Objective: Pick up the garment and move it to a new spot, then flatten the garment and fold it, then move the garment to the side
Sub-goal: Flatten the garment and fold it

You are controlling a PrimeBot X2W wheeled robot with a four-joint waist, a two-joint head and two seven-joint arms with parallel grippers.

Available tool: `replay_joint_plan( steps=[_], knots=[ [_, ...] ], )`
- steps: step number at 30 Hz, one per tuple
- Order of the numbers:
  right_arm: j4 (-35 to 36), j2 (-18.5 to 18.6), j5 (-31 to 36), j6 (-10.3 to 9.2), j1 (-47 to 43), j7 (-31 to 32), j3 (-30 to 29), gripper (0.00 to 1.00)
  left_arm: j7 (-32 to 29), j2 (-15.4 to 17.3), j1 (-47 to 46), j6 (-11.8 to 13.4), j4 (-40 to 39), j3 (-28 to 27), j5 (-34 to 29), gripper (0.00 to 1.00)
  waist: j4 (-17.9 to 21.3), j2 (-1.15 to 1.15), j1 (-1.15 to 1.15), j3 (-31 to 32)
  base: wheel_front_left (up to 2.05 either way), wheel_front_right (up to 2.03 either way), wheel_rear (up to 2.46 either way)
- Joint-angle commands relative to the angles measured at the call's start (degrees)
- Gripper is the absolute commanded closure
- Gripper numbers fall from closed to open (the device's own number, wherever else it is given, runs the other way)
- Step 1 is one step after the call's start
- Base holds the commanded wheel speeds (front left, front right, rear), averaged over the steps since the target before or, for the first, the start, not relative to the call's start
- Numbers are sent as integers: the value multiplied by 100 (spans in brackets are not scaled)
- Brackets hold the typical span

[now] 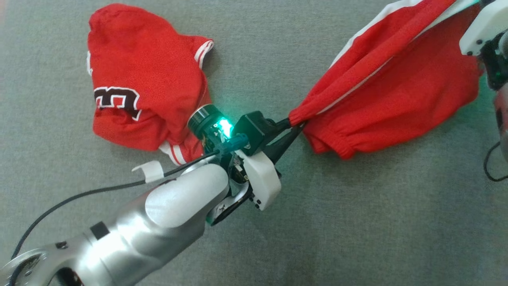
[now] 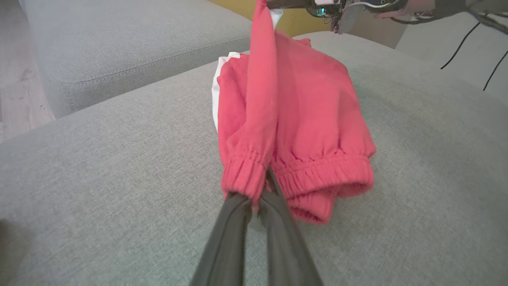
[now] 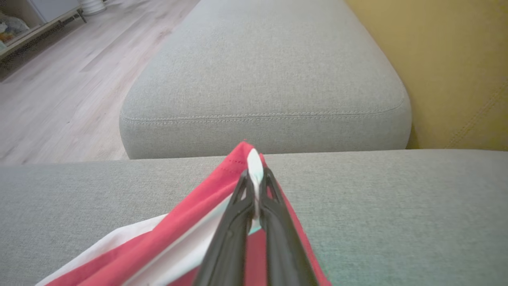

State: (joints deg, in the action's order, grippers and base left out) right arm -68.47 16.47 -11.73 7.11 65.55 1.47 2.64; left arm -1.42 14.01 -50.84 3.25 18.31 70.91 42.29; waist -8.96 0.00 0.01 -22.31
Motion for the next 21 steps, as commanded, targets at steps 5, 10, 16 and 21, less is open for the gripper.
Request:
replay_joint_plan(
  steps=[5, 10, 16, 21],
  knots=[
    [-129, -62, 122, 37, 290, -72, 69, 100, 53, -24, -269, -40, -36, -131, -63, 100, -105, 0, -1, -74, 0, 0, 0],
    [-340, -23, 133, 37, 359, -18, -110, 0, 94, -45, -307, 72, 92, -186, -70, 0, -95, 0, -1, -83, 0, 0, 0],
    [-379, -147, -101, 37, 463, -60, -173, 0, 214, 39, -259, 216, 243, -304, -24, 0, 17, 0, -1, 73, 0, 0, 0],
    [-246, -157, -417, 37, 458, -122, -82, 0, 349, 132, -198, 362, 331, -456, 49, 0, 134, 0, -1, 366, 0, 0, 0]
  ],
)
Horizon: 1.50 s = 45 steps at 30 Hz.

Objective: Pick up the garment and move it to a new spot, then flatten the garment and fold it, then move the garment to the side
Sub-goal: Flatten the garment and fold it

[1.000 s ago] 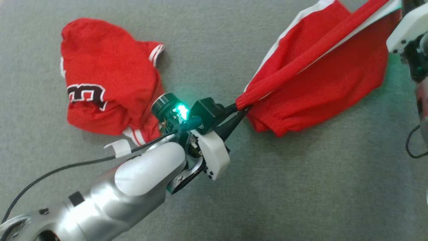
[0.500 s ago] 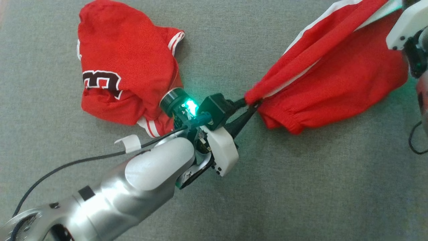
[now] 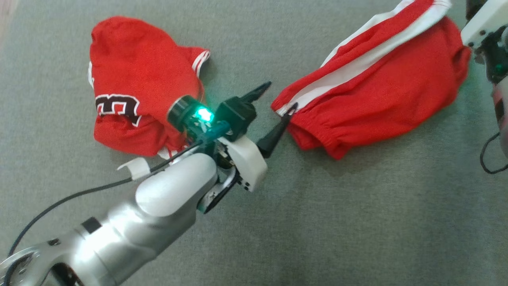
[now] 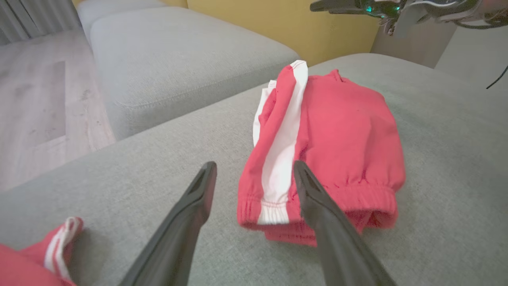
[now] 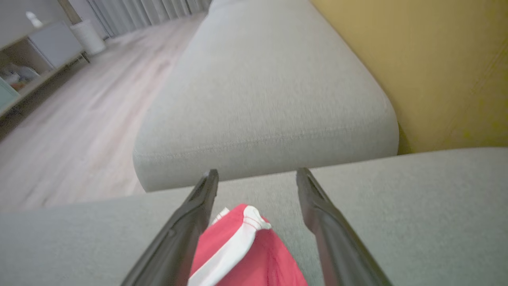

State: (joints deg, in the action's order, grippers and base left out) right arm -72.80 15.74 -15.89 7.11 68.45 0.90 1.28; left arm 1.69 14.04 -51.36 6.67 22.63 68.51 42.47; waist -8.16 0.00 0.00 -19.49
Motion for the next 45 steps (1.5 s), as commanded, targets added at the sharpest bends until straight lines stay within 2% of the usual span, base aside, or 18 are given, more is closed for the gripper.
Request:
replay_joint_plan(
  steps=[1, 6, 9, 11, 14, 20, 25, 30, 35, 41, 45],
  knots=[
    [244, -81, -85, 37, 139, -92, 85, 0, 70, 161, -133, 60, -81, -242, 30, 0, 86, 0, 0, 160, 0, 0, 0],
    [733, -82, -583, 37, -159, -329, 359, 0, 355, 314, 19, 355, -28, -544, 157, 0, 293, 0, 0, 542, 0, 0, 0],
    [1355, -57, -1065, 37, -629, -707, 649, 0, 791, 469, 197, 685, -34, -861, 214, 0, 485, 0, 0, 864, 0, 0, 0],
    [1686, -36, -1237, 37, -948, -915, 811, 0, 1036, 629, 225, 945, -34, -874, -66, 0, 585, 0, 0, 1017, 0, 0, 0],
    [2177, -62, -1437, 37, -1526, -1171, 1018, 0, 1234, 713, 540, 1294, -140, -1172, -43, 0, 728, 0, 0, 1227, 0, 0, 0],
    [3120, -247, -1343, 37, -2798, -1431, 1105, 0, 1326, 886, 1464, 1797, -608, -1879, -174, 0, 1022, 0, 0, 1504, 0, 0, 0],
    [3723, -505, -887, 37, -3703, -1504, 967, 0, 1329, 894, 2249, 1961, -1014, -2409, -535, 0, 1158, 0, 0, 1622, 0, 0, 0],
    [4367, -949, -271, 37, -4800, -1517, 562, 0, 1330, 632, 3258, 1980, -1273, -2974, -921, 0, 1222, 0, 0, 1701, 0, 0, 0],
    [4979, -1214, 98, 37, -5514, -1362, 237, 0, 1330, 340, 3905, 1790, -1206, -3239, -1329, 0, 1223, 0, 0, 1649, 0, 0, 0],
    [5631, -1279, 314, 37, -5751, -1091, 37, 0, 1331, 161, 3931, 1463, -1167, -3575, -1696, 0, 1125, 0, 0, 1397, 0, 0, 0],
    [5931, -1283, 377, 37, -5514, -814, -89, 0, 1331, 77, 3724, 1296, -1140, -3703, -1909, 0, 1018, 0, 0, 1037, 0, 0, 0]
  ],
)
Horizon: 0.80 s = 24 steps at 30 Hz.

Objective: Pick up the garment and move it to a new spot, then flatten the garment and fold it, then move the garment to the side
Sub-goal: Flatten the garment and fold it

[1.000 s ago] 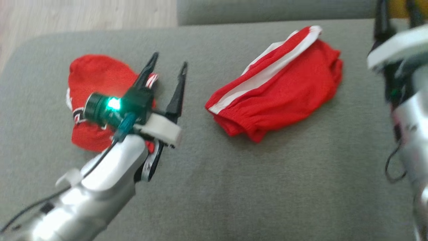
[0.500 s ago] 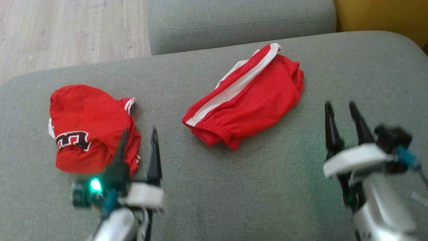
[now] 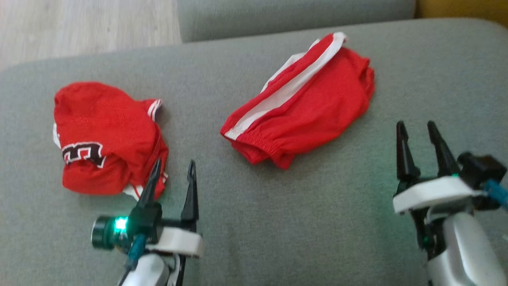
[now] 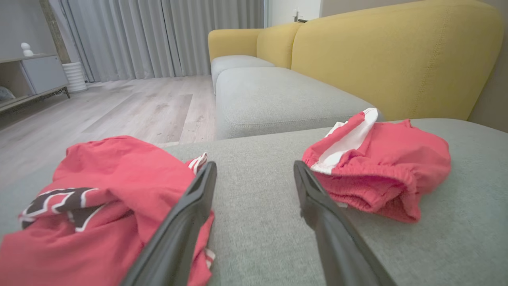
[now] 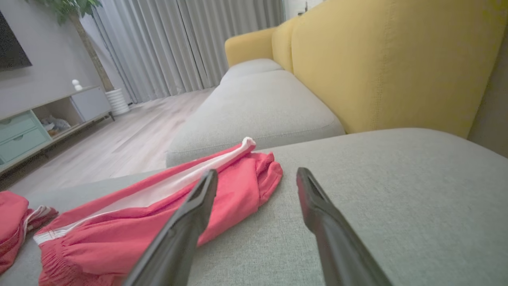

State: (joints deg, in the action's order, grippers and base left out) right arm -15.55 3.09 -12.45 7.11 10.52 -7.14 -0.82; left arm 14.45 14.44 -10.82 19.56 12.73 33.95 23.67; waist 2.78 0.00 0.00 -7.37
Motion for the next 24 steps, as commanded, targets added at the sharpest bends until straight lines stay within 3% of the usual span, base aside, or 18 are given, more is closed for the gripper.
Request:
replay_joint_plan(
  steps=[1, 7, 14, 19, 24],
  knots=[
    [242, -19, 27, 37, 410, 120, 66, 0, 54, 17, -398, -32, -135, -271, -70, 0, -104, 0, 0, -276, 0, 0, 0],
    [-110, 60, 505, 37, 1626, 1176, -347, 0, 54, -137, -756, -263, -3, -334, -266, 0, -324, 0, 0, -806, 0, 0, 0],
    [-1681, 228, 773, 37, 3065, 2246, -1192, 0, 54, -415, -1079, -502, 200, -314, -460, 0, -670, 0, 0, -1231, 0, 0, 0],
    [-2796, 465, 1056, 37, 3780, 2541, -1678, 0, 54, -644, -1212, -657, 304, -283, -586, 0, -941, 0, 0, -1425, 0, 0, 0],
    [-3406, 571, 1025, 37, 4154, 2504, -1694, 0, 54, -771, -1264, -796, 488, -203, -672, 0, -1075, 0, 0, -1516, 0, 0, 0]
  ],
)
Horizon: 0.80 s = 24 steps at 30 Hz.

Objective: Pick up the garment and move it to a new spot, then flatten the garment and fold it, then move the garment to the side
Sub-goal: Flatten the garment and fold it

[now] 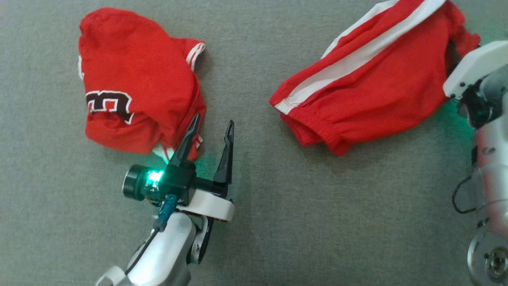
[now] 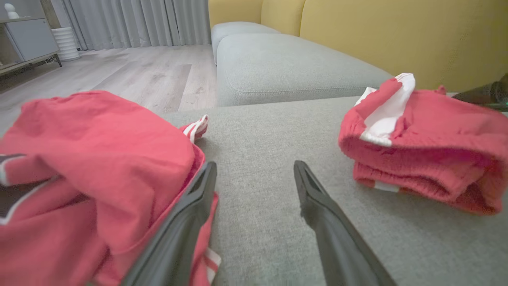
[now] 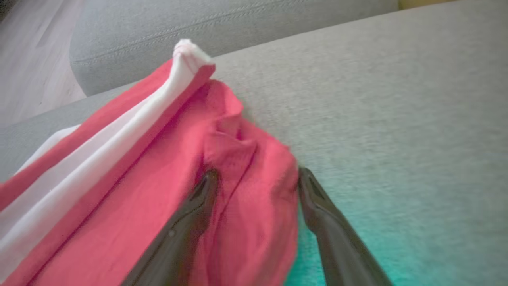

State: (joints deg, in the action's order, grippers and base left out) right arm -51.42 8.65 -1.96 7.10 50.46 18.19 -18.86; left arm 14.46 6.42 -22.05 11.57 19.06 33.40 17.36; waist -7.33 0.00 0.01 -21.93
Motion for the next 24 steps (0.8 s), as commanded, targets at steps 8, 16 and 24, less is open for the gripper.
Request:
replay_joint_plan(
  steps=[8, 16, 24],
  knots=[
    [-614, 314, -66, 39, 609, -211, 292, 0, 53, -138, -251, -82, -69, -175, -197, 0, -178, 0, -1, -222, 0, 0, 0],
    [-1287, 479, 58, 39, 940, -28, 462, 51, 53, -207, -334, -173, -96, -282, -324, 0, -207, 0, -1, -384, 0, 0, 0],
    [-1391, 576, -491, 39, 940, -392, 861, 100, 53, -247, -232, -209, -39, -415, -389, 0, -46, 0, -1, -169, 0, 0, 0]
  ],
)
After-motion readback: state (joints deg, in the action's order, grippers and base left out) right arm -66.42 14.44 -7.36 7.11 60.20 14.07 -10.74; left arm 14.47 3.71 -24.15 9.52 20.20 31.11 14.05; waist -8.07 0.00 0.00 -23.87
